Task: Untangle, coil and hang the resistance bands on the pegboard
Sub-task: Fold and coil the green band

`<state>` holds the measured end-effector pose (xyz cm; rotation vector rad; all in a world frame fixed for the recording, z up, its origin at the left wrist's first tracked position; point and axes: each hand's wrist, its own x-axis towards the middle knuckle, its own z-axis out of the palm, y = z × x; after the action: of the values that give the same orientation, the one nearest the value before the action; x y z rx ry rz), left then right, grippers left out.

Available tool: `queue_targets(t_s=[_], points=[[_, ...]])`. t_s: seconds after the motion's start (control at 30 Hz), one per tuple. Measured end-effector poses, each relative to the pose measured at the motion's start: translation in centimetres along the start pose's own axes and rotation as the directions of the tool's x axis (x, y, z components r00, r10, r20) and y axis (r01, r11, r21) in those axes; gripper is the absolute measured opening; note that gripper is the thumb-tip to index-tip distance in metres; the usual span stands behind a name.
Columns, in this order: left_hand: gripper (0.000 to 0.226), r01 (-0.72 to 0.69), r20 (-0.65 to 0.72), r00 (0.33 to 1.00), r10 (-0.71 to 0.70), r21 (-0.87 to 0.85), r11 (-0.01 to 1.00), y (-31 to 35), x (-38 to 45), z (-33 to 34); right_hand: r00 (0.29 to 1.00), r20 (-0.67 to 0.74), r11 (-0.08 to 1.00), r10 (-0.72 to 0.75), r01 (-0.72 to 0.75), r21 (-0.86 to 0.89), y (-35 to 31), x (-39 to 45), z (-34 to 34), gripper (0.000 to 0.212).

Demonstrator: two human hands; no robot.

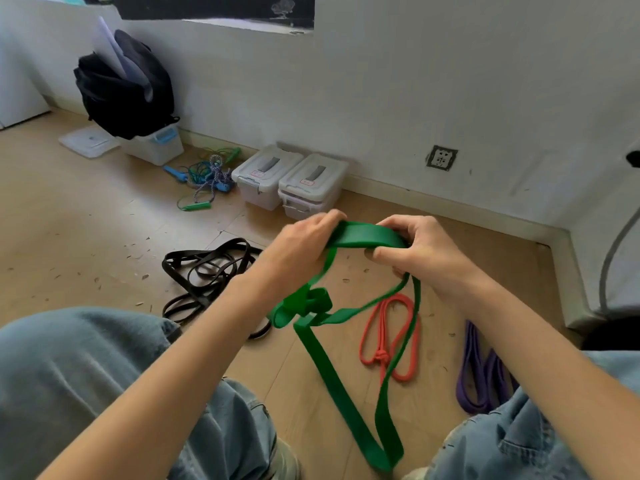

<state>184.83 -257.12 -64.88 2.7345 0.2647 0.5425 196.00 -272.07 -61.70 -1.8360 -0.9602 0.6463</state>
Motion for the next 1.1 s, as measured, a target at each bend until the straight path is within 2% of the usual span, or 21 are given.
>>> queue_targets(t_s=[0.03, 0.07, 0.1, 0.13, 0.17, 0.2, 0.27, 0.33, 0.47, 0.5, 0.6, 0.63, 0.7, 0.77, 0.83, 0.87, 0.93, 0.97, 1.03, 1.07, 1.1], points=[[0.043, 0.002, -0.068, 0.998, 0.000, 0.030, 1.000, -0.5, 0.0, -0.2, 0.999, 0.023, 1.000, 0.026, -0.025, -0.008, 0.0, 0.1, -0.1, 0.012], [0.045, 0.030, -0.047, 0.998, -0.030, -0.019, 0.999, -1.1, -0.1, -0.4, 0.999, 0.034, 0.999, 0.038, -0.039, 0.010, 0.0, 0.1, -0.2, 0.011], [0.044, 0.097, 0.069, 0.994, -0.086, -0.172, 0.980, -1.5, -0.1, -0.5, 0.998, 0.043, 0.997, 0.036, -0.039, 0.060, 0.0, 0.1, -0.4, 0.011], [0.044, 0.211, 0.261, 0.959, -0.113, -0.383, 0.900, -1.2, -0.4, -0.6, 0.998, 0.062, 0.992, 0.024, -0.031, 0.124, 0.0, 0.1, -0.6, 0.010], [0.045, 0.323, 0.415, 0.906, -0.079, -0.560, 0.763, -0.8, -0.7, -0.1, 0.996, 0.091, 0.984, 0.000, -0.017, 0.179, 0.0, 0.1, -0.6, 0.011], [0.044, 0.358, 0.443, 0.896, -0.038, -0.669, 0.651, -0.2, -1.0, 1.0, 0.993, 0.116, 0.977, -0.028, 0.002, 0.212, -0.1, 0.0, -0.4, 0.012], [0.031, 0.301, 0.296, 0.950, -0.103, -0.767, 0.566, 0.8, -0.8, 3.5, 0.994, 0.091, 0.967, -0.068, 0.043, 0.251, 0.1, 0.0, 0.3, 0.014], [0.026, 0.293, 0.201, 0.954, -0.223, -0.786, 0.545, 0.9, -0.8, 5.1, 0.998, 0.002, 0.946, -0.065, 0.062, 0.318, 0.6, -0.1, 0.7, 0.018], [0.031, 0.430, 0.368, 0.899, -0.236, -0.642, 0.635, -1.4, -2.3, 7.2, 0.993, -0.112, 0.839, -0.039, 0.093, 0.537, 1.5, 0.5, -1.2, 0.020], [0.026, 0.434, 0.352, 0.900, -0.257, -0.679, 0.592, -1.9, -2.5, 7.3, 0.994, -0.101, 0.865, -0.047, 0.092, 0.494, 1.7, 0.7, -2.0, 0.020], [0.018, 0.379, 0.230, 0.896, -0.381, -0.843, 0.381, -3.1, -1.6, 5.8, 0.998, 0.068, 0.965, -0.011, -0.007, 0.264, 2.9, 0.4, -2.9, 0.013], [0.012, 0.371, 0.199, 0.890, -0.410, -0.840, 0.397, -3.7, -1.3, 5.3, 0.997, 0.073, 0.953, 0.012, -0.033, 0.301, 3.2, 0.4, -2.7, 0.011], [0.018, 0.425, 0.222, 0.897, -0.383, -0.676, 0.603, -4.5, -1.7, 5.1, 0.999, 0.000, 0.835, 0.041, -0.034, 0.549, 3.3, 0.6, -2.2, 0.010], [0.036, 0.480, 0.423, 0.850, -0.315, -0.375, 0.793, -4.9, -3.1, 6.4, 0.989, -0.108, 0.717, 0.102, 0.002, 0.697, 3.1, 1.2, -1.9, 0.018], [0.045, 0.381, 0.537, 0.802, -0.261, -0.124, 0.916, -5.4, -4.2, 7.9, 0.964, -0.196, 0.661, 0.179, 0.030, 0.750, 3.2, 1.6, -1.7, 0.027], [0.043, 0.337, 0.510, 0.821, -0.258, -0.068, 0.939, -5.9, -4.4, 8.2, 0.949, -0.233, 0.650, 0.214, 0.040, 0.759, 3.5, 1.8, -1.6, 0.028], [0.033, 0.399, 0.332, 0.881, -0.336, -0.140, 0.906, -7.0, -4.3, 7.9, 0.910, -0.300, 0.657, 0.286, 0.042, 0.753, 4.1, 2.0, -1.6, 0.026], [0.028, 0.487, 0.238, 0.869, -0.434, -0.252, 0.836, -7.5, -4.1, 7.4, 0.887, -0.333, 0.666, 0.319, 0.040, 0.745, 4.4, 2.1, -1.8, 0.026], [0.018, 0.573, 0.168, 0.796, -0.582, -0.518, 0.634, -7.8, -3.9, 6.6, 0.837, -0.393, 0.687, 0.382, 0.027, 0.726, 4.9, 2.2, -2.2, 0.024], [0.012, 0.592, 0.167, 0.765, -0.622, -0.563, 0.577, -7.7, -3.9, 6.5, 0.812, -0.414, 0.692, 0.411, 0.018, 0.722, 5.1, 2.2, -2.4, 0.023], [0.008, 0.628, 0.167, 0.744, -0.647, -0.507, 0.590, -7.5, -3.9, 6.6, 0.795, -0.428, 0.697, 0.430, 0.009, 0.717, 5.4, 2.3, -2.6, 0.023]])
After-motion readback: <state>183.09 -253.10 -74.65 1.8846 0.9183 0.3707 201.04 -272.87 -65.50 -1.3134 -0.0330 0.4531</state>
